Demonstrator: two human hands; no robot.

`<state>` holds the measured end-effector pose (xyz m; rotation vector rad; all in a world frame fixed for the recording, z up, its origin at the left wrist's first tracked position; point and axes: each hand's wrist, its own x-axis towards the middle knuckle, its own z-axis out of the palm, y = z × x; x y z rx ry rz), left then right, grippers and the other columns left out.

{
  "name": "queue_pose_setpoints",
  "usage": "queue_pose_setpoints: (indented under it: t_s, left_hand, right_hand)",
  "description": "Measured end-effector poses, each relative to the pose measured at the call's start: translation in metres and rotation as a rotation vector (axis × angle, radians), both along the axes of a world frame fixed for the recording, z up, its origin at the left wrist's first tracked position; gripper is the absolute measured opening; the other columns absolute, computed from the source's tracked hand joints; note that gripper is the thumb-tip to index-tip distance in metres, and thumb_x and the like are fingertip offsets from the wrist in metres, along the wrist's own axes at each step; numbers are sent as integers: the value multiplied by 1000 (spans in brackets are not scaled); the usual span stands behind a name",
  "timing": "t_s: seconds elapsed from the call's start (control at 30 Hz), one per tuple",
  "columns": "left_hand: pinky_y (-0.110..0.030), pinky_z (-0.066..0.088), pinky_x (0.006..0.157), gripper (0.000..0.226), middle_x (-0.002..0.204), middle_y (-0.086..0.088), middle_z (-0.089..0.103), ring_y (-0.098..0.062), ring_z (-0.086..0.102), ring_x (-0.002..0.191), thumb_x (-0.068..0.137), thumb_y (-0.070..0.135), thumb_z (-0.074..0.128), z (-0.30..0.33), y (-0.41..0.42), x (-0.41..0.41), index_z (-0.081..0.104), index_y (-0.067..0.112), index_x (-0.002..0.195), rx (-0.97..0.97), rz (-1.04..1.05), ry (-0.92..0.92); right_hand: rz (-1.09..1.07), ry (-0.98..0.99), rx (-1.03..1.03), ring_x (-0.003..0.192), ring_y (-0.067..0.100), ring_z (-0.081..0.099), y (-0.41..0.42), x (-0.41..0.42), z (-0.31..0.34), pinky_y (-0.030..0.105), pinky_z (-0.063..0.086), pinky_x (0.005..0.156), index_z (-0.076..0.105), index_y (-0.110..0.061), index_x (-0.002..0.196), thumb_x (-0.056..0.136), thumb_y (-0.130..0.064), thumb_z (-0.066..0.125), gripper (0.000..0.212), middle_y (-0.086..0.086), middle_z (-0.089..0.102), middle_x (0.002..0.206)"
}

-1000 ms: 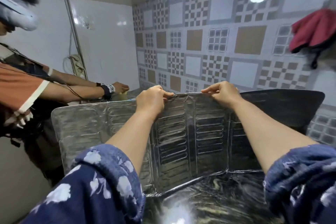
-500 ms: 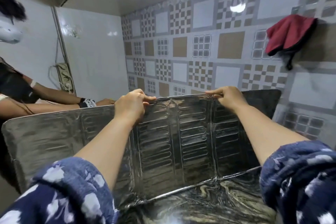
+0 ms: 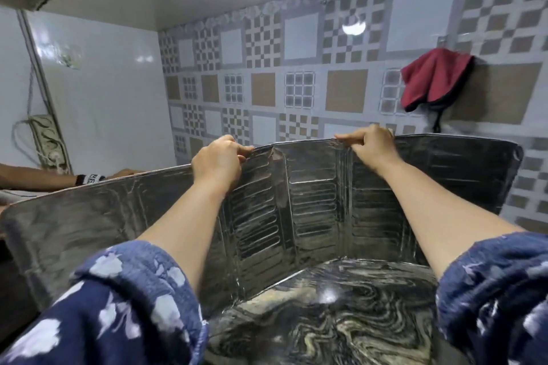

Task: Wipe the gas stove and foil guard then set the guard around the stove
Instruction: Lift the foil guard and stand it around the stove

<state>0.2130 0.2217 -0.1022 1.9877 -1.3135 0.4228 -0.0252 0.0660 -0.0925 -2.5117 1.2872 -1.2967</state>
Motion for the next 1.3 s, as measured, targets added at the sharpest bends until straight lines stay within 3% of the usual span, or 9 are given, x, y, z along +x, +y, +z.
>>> queue_pose_setpoints:
  t_s: [0.23, 0.33, 0.6, 0.73, 0.87, 1.0, 1.07, 1.13, 1.3]
  left_hand:
    - [-30, 50, 74, 18, 105, 11, 69, -18, 66, 96, 90, 23, 66, 16, -73, -51, 75, 32, 103, -61, -191, -12]
    - [-34, 52, 78, 19, 108, 6, 66, -24, 66, 97, 90, 30, 65, 12, -99, -88, 74, 35, 106, -60, -282, -52]
    - [-37, 54, 77, 23, 107, 5, 66, -27, 66, 94, 89, 28, 65, -1, -141, -200, 72, 36, 109, -54, -507, -57]
    - [-40, 52, 80, 28, 107, 0, 63, -32, 64, 96, 90, 26, 60, 9, -151, -241, 70, 35, 114, -58, -570, -92]
    - [-36, 46, 77, 34, 112, 1, 60, -30, 62, 100, 89, 21, 62, 33, -165, -265, 67, 37, 118, -92, -585, -167]
    - [-35, 46, 73, 28, 113, -3, 65, -34, 64, 100, 88, 23, 55, 30, -187, -290, 68, 27, 113, -75, -597, -96]
    - [-38, 48, 74, 29, 109, -3, 65, -32, 65, 99, 89, 21, 50, 23, -192, -301, 68, 27, 111, -64, -622, -103]
    - [-36, 45, 71, 31, 104, 0, 64, -28, 64, 98, 92, 19, 49, 15, -197, -309, 68, 32, 112, -64, -649, -119]
    - [-36, 45, 70, 34, 102, -2, 63, -33, 64, 97, 91, 13, 48, 8, -210, -331, 68, 28, 114, -54, -643, -154]
  right_hand:
    - [-228, -3, -81, 110, 30, 61, -17, -81, 27, 36, 35, 96, 72, -23, 107, 87, -11, 59, 26, 9, 72, 109]
    - [-322, 28, -85, 108, 30, 61, -16, -125, 30, 34, 34, 93, 72, -26, 107, 88, -17, 60, 24, 8, 74, 107]
    - [-515, -6, -29, 94, 32, 64, 12, -242, 21, 47, 46, 91, 73, -19, 106, 88, -16, 63, 20, 8, 73, 109]
    - [-579, -43, -30, 82, 27, 61, 17, -285, 19, 46, 47, 89, 72, -20, 107, 88, -17, 63, 21, 7, 73, 109]
    - [-579, -69, -77, 60, 3, 43, 18, -311, 38, 34, 39, 75, 71, -20, 109, 88, -18, 63, 22, 5, 72, 109]
    - [-626, -48, -65, 83, 20, 60, 20, -333, 46, 42, 45, 89, 71, -24, 108, 86, -21, 65, 22, 4, 72, 112]
    - [-634, -61, -48, 62, 7, 46, 18, -346, 39, 36, 40, 83, 71, -26, 107, 87, -21, 64, 21, 5, 73, 107]
    - [-650, -69, -49, 56, -1, 33, 13, -357, 30, 36, 36, 78, 71, -26, 107, 88, -20, 63, 21, 5, 74, 104]
    - [-679, -39, -61, 58, 8, 41, 5, -376, 18, 38, 39, 79, 70, -25, 108, 89, -18, 62, 22, 5, 72, 111]
